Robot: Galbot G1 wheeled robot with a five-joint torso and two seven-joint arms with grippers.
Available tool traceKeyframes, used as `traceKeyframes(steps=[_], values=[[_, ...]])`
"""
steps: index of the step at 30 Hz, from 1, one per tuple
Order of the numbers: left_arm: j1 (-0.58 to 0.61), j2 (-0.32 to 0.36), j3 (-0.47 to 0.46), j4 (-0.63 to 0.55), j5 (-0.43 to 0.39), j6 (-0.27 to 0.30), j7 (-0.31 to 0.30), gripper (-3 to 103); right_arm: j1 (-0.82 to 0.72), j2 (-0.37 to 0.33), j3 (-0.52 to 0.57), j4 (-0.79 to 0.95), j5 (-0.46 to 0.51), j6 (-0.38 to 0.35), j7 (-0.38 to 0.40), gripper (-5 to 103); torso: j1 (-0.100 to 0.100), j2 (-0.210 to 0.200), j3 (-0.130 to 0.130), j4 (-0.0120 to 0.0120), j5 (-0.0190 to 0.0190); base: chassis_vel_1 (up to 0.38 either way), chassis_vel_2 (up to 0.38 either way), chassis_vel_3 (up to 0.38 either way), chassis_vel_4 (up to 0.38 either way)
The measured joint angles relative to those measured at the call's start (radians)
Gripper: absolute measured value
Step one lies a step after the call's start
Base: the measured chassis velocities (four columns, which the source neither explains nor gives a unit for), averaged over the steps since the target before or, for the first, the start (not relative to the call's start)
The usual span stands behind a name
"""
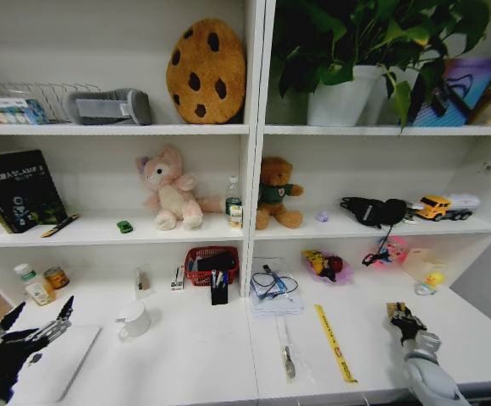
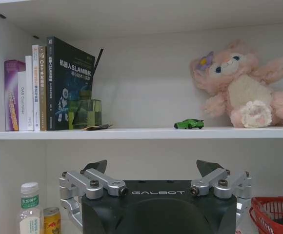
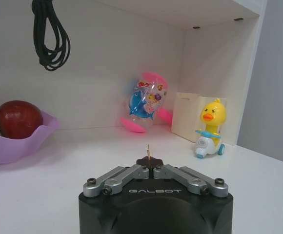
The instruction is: Organize the objects on the table.
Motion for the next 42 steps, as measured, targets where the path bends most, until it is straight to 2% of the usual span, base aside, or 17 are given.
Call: traceKeyframes(steps=[2,8,14,16,18,19,20,23,29,30,31,34,35,37,38,41,42], values=[[0.0,0.0,0.0,0.0,0.0,0.0,0.0,100,0.0,0.001,0.0,0.003,-0.002,0.0,-0.001,1,0.0,0.0,0.0,0.0,0.0,0.0,0.0,0.0,0.0],[0.0,0.0,0.0,0.0,0.0,0.0,0.0,100,-0.009,0.005,0.0,0.043,-0.006,0.0,-0.011,0,0.0,0.0,0.0,0.0,0.0001,0.0,0.0,0.0,0.0],[0.0,0.0,0.0,0.0,0.0,0.0,0.0,100,0.007,0.015,-0.037,0.158,-0.016,0.006,-0.068,0,0.0,0.0,0.0,-0.0002,-0.0003,0.0,0.0,0.0,0.0],[0.0,0.0,0.0,0.0,0.0,0.0,0.0,100,0.114,0.009,-0.132,0.17,-0.022,-0.008,-0.094,0,0.0,0.0,0.0,0.0001,0.0002,0.0,0.0,0.0,0.0],[0.0,0.0,0.0,0.0,0.0,0.0,0.0,100,0.154,0.007,-0.16,0.161,-0.024,-0.012,-0.097,0,0.0,0.0,0.0,0.0001,0.0,0.0,0.0,0.0,0.0],[0.0,0.0,0.0,0.0,0.0,0.0,0.0,100,0.263,0.006,-0.241,0.108,-0.034,-0.023,-0.099,0,0.0,0.0,0.0,0.0004,0.0,0.0,0.0,0.0,0.0],[0.0,0.0,0.0,0.0,0.0,0.0,0.0,100,0.263,0.006,-0.241,0.108,-0.034,-0.023,-0.099,0,0.0,0.0,0.0,0.0004,0.0,0.0,0.0,0.0,0.0],[0.0,0.0,0.0,0.0,0.0,0.0,0.0,100,0.393,0.016,-0.341,0.005,-0.043,-0.03,-0.094,0,0.0,0.0,0.0,0.0003,0.0,0.0,0.0,0.0,0.0],[0.0,0.0,0.0,0.0,0.0,0.0,0.0,100,0.488,0.038,-0.399,-0.118,-0.061,-0.028,-0.085,-3,0.0,0.0,0.0,-0.0001,0.0001,0.0,0.0,0.0,0.0],[0.0,0.0,0.0,0.0,0.0,0.0,0.0,100,0.503,0.043,-0.401,-0.136,-0.064,-0.026,-0.079,3,0.0,0.0,0.0,0.0,0.0001,0.0,0.0,0.0,0.0],[0.0,0.0,0.0,0.0,0.0,0.0,0.0,100,0.503,0.043,-0.401,-0.136,-0.064,-0.026,-0.079,3,0.0,0.0,0.0,0.0,0.0001,0.0,0.0,0.0,0.0],[0.0,0.0,0.0,0.0,0.0,0.0,0.0,100,0.506,0.047,-0.391,-0.142,-0.068,-0.021,-0.063,19,0.0,0.0,0.0,0.0001,0.0,0.0,0.0,0.0,0.0],[0.0,0.0,0.0,0.0,0.0,0.0,0.0,100,0.506,0.047,-0.391,-0.142,-0.068,-0.021,-0.063,19,0.0,0.0,0.0,0.0001,0.0,0.0,0.0,0.0,0.0],[0.0,0.0,0.0,0.0,0.0,0.0,0.0,100,0.47,0.038,-0.368,-0.104,-0.073,-0.016,-0.055,30,0.0,0.0,0.0,0.0,0.0,0.0,0.0,0.0,0.0],[0.0,0.0,0.0,0.0,0.0,0.0,0.0,100,0.47,0.038,-0.368,-0.104,-0.073,-0.016,-0.055,30,0.0,0.0,0.0,0.0,0.0,0.0,0.0,0.0,0.0],[0.0,0.0,0.0,0.0,0.0,0.0,0.0,100,0.384,0.018,-0.317,-0.005,-0.074,-0.015,-0.055,46,0.0,0.0,0.0,-0.0001,0.0001,0.0,0.0,0.0,0.0],[0.0,0.0,0.0,0.0,0.0,0.0,0.0,100,0.384,0.018,-0.317,-0.005,-0.074,-0.015,-0.055,46,0.0,0.0,0.0,-0.0001,0.0001,0.0,0.0,0.0,0.0]])
